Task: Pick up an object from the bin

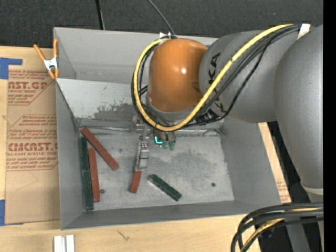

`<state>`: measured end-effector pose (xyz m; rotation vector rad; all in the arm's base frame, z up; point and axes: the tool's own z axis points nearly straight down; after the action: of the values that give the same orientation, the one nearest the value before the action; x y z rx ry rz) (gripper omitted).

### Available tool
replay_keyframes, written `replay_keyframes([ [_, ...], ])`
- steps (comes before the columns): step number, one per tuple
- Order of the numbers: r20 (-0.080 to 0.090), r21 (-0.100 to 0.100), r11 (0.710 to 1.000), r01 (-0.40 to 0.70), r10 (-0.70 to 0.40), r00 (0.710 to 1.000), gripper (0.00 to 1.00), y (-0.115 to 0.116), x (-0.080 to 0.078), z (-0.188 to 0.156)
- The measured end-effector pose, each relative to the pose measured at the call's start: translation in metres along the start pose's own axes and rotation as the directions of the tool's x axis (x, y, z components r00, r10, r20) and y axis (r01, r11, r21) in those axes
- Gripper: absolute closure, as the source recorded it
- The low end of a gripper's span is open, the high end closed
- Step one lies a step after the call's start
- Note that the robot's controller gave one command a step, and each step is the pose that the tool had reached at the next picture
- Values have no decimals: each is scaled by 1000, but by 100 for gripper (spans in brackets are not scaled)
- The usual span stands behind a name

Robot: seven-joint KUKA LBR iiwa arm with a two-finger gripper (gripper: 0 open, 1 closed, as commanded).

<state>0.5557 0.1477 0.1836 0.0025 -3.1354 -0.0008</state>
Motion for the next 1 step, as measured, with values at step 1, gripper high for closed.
replay_keyframes([
  [1,7,-1,1000,-1,1,1000,0,-1,-2,-4],
])
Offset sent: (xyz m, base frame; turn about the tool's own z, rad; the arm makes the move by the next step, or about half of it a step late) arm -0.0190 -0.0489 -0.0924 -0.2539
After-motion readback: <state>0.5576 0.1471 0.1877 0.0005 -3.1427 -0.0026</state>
